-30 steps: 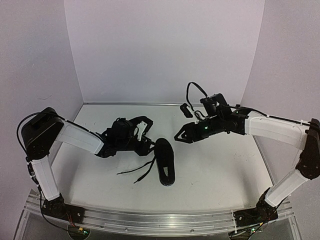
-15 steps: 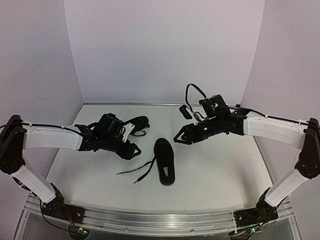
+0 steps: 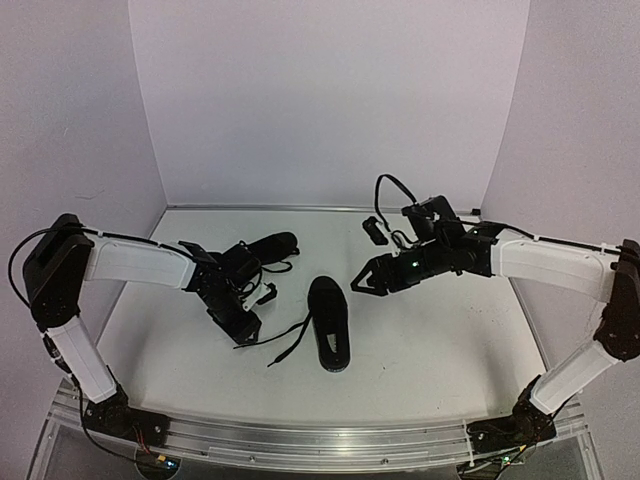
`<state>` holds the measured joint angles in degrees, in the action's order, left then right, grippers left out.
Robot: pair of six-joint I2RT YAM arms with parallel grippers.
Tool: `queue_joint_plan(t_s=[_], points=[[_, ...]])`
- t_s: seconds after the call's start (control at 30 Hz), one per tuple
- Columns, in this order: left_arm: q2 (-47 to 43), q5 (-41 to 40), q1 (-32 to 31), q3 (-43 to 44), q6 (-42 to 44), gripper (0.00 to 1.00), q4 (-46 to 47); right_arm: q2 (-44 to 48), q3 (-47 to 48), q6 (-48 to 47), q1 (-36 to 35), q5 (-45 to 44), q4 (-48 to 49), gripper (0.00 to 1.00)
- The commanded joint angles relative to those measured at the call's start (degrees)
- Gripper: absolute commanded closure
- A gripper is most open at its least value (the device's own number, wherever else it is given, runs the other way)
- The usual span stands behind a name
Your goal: Tie the shoes
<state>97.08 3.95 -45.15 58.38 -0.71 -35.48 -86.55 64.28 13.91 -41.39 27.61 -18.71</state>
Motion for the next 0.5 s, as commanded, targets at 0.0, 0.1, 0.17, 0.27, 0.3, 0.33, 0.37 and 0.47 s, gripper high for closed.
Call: queue_joint_plan(t_s=[0.0,0.1,0.17,0.27,0.3,0.33,0.37,0.47], points=[[2.5,1.2,0.2,2.9,3.6,0.53,-2.5,3.8,-0.7,0.7,0.3,-1.3,1.7,0.46],[4.1,1.8,0.2,3.6,4.7,0.55,-2.4,4.5,-1.2,0.9,0.5,-1.3,1.7,0.46],[4.7,2.1,0.1,3.7,5.3,0.58,-2.0,4.7,-1.4,0.9,0.7,-1.4,1.7,0.46],[5.7,2.6,0.1,3.8,6.4,0.66,-1.7,4.9,-1.7,1.0,0.9,-1.6,1.7,0.46],[5.9,2.7,0.0,3.8,6.7,0.7,-1.7,5.1,-1.7,1.0,1.0,-1.8,1.7,0.46],[6.2,2.8,-0.4,3.9,7.1,0.75,-1.7,5.4,-1.8,1.0,1.2,-1.8,1.6,0.46],[6.3,2.6,-0.7,3.9,7.5,0.79,-1.8,5.6,-1.9,1.1,1.3,-1.9,1.6,0.46],[5.3,2.3,-1.8,4.2,7.9,0.96,-2.4,6.4,-2.3,1.3,2.2,-2.1,1.6,0.46]])
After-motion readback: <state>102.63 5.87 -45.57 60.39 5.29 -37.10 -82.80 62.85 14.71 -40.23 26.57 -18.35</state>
